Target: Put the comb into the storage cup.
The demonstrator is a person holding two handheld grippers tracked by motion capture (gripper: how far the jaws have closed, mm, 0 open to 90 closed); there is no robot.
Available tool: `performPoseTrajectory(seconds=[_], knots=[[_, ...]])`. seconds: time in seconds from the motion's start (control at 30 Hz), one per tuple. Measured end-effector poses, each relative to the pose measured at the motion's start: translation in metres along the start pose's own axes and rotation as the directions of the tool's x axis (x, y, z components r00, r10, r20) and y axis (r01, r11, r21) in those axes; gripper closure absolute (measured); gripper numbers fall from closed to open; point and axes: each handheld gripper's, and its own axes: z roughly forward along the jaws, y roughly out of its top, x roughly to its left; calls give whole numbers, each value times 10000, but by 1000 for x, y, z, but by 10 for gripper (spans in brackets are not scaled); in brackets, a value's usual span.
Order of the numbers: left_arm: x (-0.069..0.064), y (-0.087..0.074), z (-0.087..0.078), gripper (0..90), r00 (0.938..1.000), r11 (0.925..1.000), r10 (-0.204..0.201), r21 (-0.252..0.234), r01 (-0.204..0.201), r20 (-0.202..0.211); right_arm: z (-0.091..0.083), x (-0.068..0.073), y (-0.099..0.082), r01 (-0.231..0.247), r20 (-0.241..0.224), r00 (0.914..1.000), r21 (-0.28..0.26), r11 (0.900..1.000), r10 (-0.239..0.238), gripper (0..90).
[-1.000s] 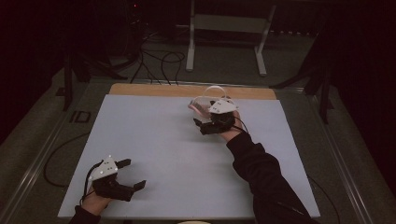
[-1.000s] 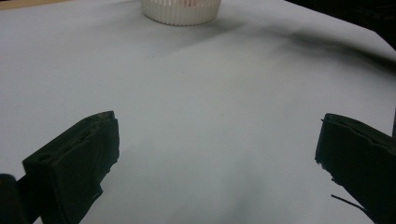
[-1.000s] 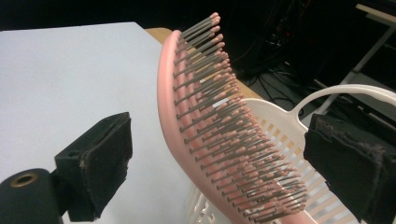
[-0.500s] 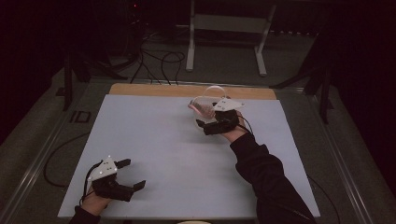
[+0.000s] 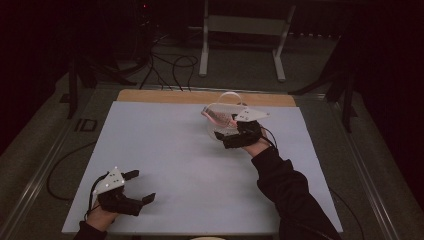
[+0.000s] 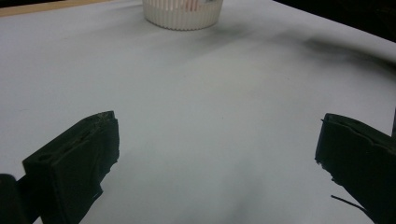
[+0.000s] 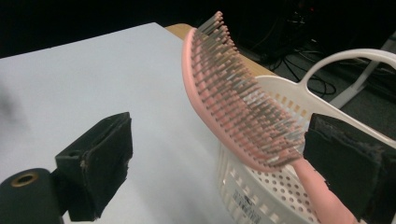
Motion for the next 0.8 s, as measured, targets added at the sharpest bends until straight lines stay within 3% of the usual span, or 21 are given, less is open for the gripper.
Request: performPoseTrajectory(seconds=[0.37,0.8], knots=[[-1,0,-1,1,10000,10000,15,9,-15,-15,-14,-6,-13,-311,-76,9995,-167,9994,310,83],[-1,0,-1,1,10000,10000,35,14,-35,-21,-31,-3,-32,-513,-243,9984,39,9987,514,83]])
